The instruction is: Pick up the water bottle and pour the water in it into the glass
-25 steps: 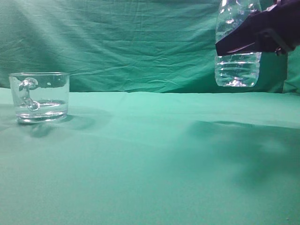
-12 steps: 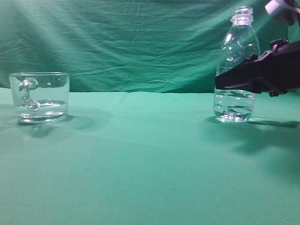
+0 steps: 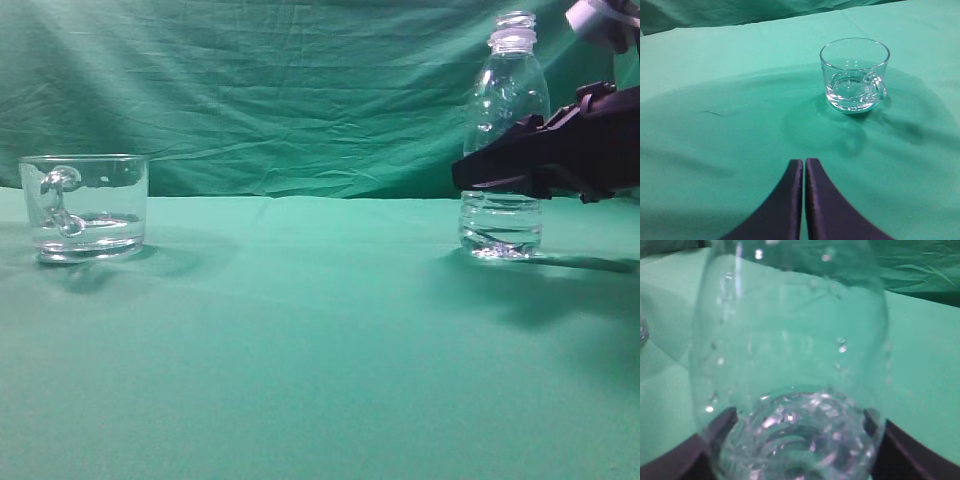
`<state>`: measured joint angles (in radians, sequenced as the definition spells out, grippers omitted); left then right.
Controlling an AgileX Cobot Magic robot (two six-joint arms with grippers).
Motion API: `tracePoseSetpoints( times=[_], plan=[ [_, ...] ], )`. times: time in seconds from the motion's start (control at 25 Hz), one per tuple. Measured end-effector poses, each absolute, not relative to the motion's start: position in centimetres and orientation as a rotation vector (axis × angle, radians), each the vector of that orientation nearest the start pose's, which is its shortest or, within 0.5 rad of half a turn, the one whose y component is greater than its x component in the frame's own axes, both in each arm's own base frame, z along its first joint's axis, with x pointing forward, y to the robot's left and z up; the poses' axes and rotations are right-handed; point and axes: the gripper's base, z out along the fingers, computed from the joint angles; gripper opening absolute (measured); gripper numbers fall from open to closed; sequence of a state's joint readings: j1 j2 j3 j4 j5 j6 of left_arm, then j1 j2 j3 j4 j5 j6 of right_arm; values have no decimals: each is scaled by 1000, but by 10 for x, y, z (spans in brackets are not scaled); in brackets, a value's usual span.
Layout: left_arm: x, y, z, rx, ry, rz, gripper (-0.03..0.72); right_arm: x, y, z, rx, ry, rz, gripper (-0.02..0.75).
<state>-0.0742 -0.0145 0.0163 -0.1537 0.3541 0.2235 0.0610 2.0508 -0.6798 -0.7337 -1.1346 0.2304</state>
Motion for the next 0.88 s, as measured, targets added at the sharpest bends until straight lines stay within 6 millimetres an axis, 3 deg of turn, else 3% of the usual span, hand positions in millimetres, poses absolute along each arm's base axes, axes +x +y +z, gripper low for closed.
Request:
tracePoseSetpoints(
  times=[0.16, 0.32, 0.4, 0.72, 0.76, 0.84, 0.88],
  plan=[
    [52, -9, 177, 178, 1827, -45, 0, 323, 75, 117, -627, 1664, 534, 639],
    [52, -9, 177, 178, 1827, -45, 0, 323, 75, 131, -615, 1632, 537, 635],
    [52, -9, 177, 178, 1827, -45, 0, 322, 75, 148, -637, 1611, 504, 661],
    [52, -9, 177, 178, 1827, -45, 0, 309, 69, 213, -656, 1540, 365, 661],
    [52, -9, 177, 178, 1827, -45, 0, 306, 68, 222, -646, 1540, 352, 607],
    [52, -9, 177, 178, 1827, -45, 0, 298, 66, 240, -624, 1527, 354, 604],
    [52, -9, 177, 178, 1827, -45, 0, 293, 66, 251, -613, 1512, 356, 530]
  ],
)
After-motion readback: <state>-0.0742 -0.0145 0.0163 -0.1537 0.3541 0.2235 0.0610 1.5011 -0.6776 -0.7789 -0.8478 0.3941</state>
